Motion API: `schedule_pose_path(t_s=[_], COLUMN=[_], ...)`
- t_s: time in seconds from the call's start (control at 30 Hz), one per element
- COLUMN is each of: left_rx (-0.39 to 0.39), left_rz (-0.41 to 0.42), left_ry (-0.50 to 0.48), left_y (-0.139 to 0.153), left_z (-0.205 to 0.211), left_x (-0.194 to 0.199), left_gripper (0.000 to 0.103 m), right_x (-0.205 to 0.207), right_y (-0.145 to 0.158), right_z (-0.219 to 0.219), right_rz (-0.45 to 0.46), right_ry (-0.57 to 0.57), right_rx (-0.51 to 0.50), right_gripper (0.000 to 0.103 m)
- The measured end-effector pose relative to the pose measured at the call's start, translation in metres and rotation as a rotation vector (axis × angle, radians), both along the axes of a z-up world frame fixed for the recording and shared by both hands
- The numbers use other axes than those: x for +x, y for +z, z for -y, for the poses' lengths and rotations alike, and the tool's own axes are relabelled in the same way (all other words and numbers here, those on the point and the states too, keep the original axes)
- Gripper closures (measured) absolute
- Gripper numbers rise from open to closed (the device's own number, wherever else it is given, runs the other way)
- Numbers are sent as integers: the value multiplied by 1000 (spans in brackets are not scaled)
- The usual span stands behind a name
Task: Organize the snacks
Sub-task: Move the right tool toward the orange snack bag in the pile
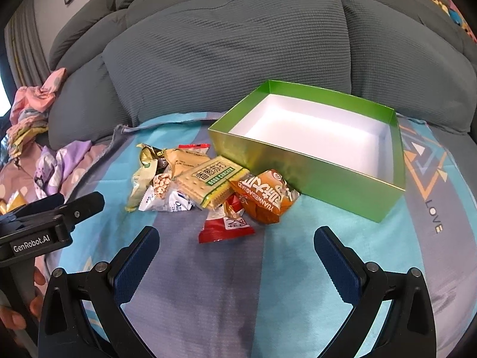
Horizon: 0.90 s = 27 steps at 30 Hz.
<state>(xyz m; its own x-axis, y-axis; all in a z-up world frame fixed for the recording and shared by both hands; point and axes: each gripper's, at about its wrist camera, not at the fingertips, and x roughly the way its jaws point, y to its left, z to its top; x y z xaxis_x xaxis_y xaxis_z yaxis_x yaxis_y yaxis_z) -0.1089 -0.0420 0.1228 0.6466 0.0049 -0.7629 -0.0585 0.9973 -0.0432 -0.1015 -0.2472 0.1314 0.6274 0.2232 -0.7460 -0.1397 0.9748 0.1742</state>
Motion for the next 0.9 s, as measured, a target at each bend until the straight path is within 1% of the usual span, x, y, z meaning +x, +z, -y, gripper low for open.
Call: schedule_pose_path(t_s=[0.6,0.9], left_rx=[1,-24], left_rz=[-8,-2], left_ry=[-18,-38], left_y=[-6,-10], left_z=[6,8], left_x=[7,10], left_gripper=[0,0], right_x=[6,7], right_y=[-8,-12], right_z=[12,17], right_rz=[-14,-9], right_ry=[-27,-20], right_rx=[17,24], right_gripper=[0,0])
